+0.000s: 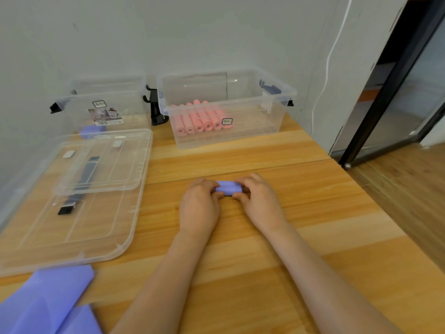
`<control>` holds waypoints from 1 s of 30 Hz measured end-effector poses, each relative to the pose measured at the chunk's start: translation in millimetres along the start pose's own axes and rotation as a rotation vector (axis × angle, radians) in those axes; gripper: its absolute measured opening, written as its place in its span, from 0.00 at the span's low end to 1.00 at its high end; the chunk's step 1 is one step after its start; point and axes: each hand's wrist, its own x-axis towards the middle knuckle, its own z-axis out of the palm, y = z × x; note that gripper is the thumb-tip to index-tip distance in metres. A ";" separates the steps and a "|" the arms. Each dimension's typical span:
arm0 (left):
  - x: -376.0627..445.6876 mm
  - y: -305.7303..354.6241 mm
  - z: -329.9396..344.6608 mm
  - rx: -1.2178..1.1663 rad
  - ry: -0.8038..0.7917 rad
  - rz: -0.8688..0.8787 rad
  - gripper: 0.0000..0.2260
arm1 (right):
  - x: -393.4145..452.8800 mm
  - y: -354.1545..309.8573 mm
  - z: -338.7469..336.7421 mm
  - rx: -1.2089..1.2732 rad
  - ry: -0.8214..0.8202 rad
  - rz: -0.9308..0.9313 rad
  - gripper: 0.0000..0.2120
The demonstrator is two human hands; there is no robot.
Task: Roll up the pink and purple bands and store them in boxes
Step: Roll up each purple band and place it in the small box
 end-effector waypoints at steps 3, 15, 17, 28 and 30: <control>0.4 -1.0 1.9 0.056 -0.017 0.028 0.09 | 0.0 -1.2 -0.1 0.026 -0.002 0.017 0.09; 0.0 1.3 1.9 0.057 -0.024 0.059 0.10 | 3.0 7.6 6.4 -0.089 0.002 -0.061 0.09; -0.9 4.0 2.1 0.171 -0.089 0.039 0.13 | 2.7 7.7 7.5 -0.148 0.035 -0.071 0.09; -5.6 7.1 7.6 0.343 -0.200 0.023 0.23 | 5.2 4.0 6.1 -0.258 -0.044 0.051 0.15; -5.1 6.7 7.6 0.329 -0.193 0.030 0.23 | 8.3 4.7 6.2 -0.142 -0.027 0.093 0.13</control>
